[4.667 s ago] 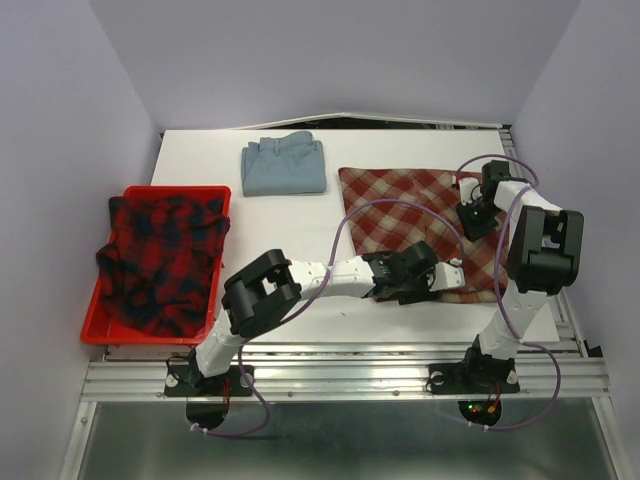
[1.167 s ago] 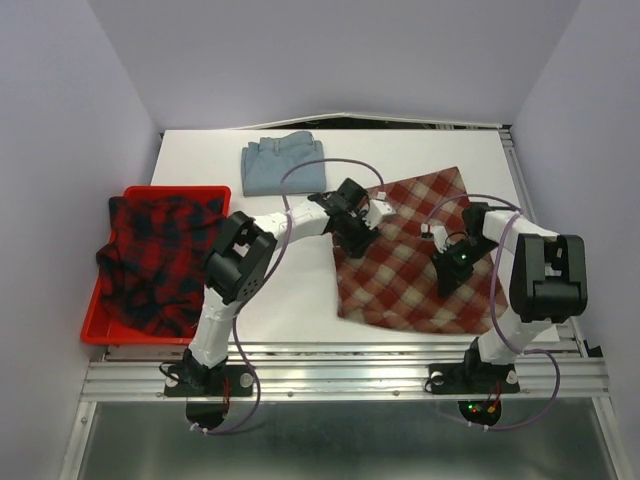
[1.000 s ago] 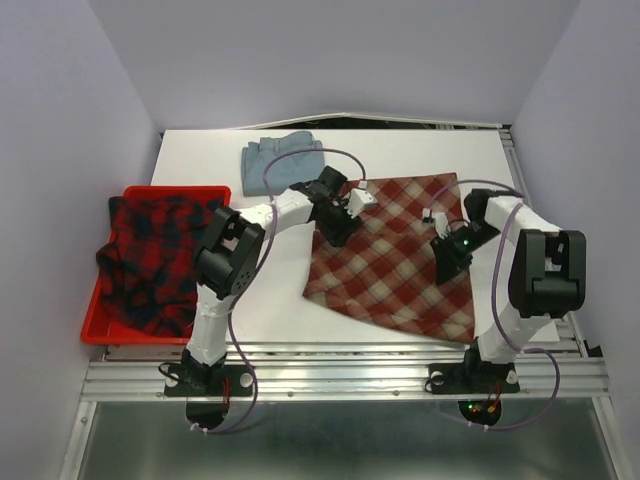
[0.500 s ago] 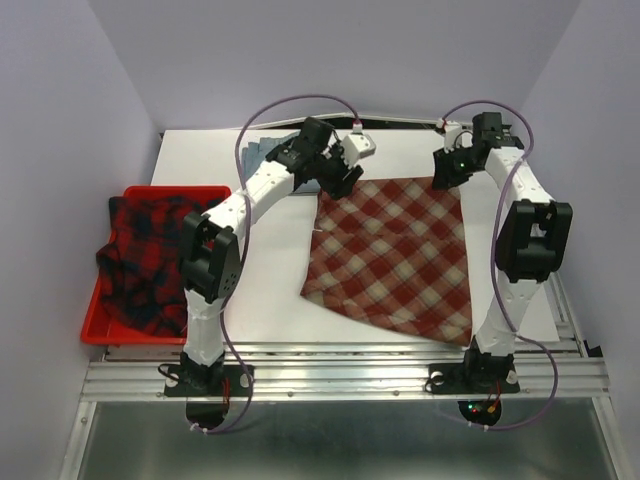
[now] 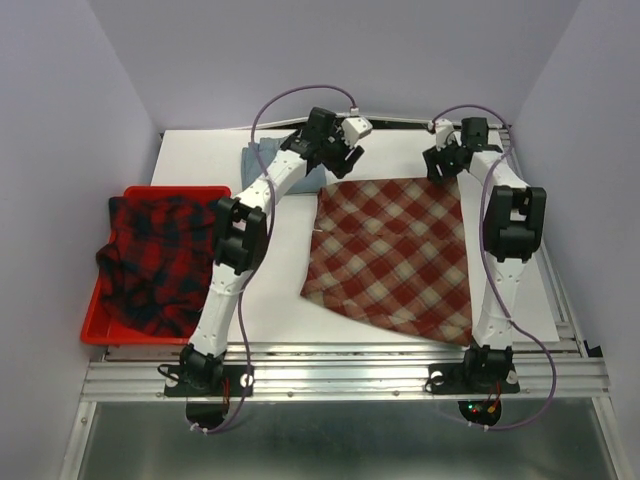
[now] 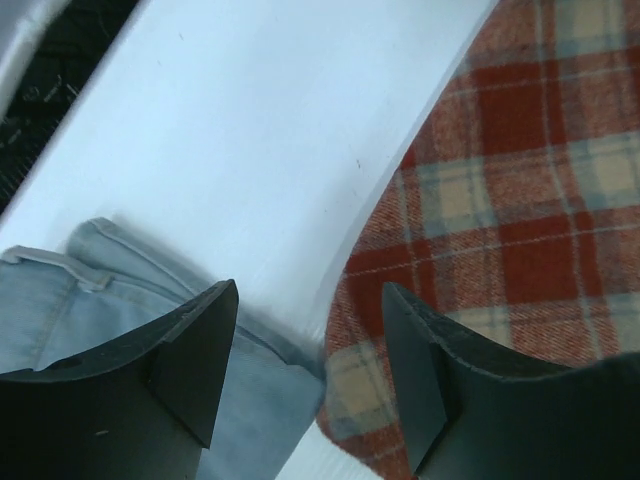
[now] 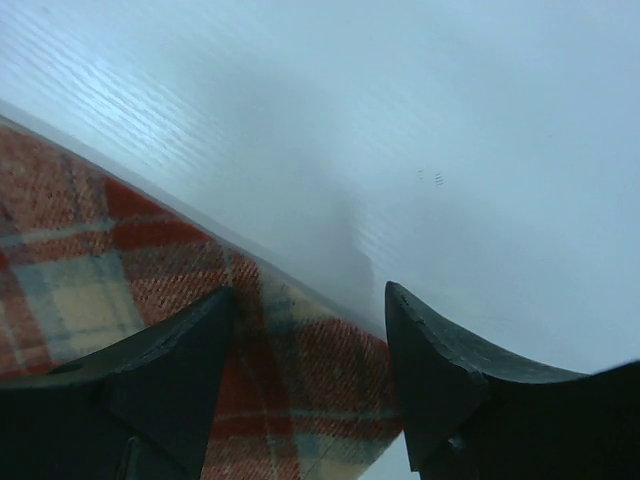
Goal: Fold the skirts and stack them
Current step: Fold the skirt
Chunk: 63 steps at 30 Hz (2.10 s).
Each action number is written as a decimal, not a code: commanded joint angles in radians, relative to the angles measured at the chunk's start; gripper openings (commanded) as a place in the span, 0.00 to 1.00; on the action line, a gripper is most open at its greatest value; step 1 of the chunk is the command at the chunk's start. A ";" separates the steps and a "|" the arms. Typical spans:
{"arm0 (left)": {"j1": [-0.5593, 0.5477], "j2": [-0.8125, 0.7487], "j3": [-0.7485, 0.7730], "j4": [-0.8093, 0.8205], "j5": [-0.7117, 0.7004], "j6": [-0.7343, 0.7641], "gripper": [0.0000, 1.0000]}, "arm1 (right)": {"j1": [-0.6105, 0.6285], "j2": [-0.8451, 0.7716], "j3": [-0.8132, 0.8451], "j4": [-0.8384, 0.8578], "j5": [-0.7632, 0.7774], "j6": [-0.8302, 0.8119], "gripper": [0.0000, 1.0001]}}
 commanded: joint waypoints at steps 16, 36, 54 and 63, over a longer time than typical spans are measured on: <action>-0.003 0.136 0.023 -0.122 -0.147 0.060 0.38 | -0.008 0.015 -0.084 0.023 0.075 -0.244 0.20; -0.004 -0.229 -0.115 0.024 -0.169 0.101 0.00 | -0.028 -0.212 0.052 0.055 0.094 -0.180 0.01; -0.095 -0.772 -1.052 0.252 -0.227 0.319 0.00 | -0.002 -0.873 -0.820 -0.048 -0.060 -0.301 0.01; -0.119 -0.878 -1.294 0.395 -0.241 0.315 0.42 | 0.041 -0.922 -1.006 0.051 -0.083 -0.168 0.01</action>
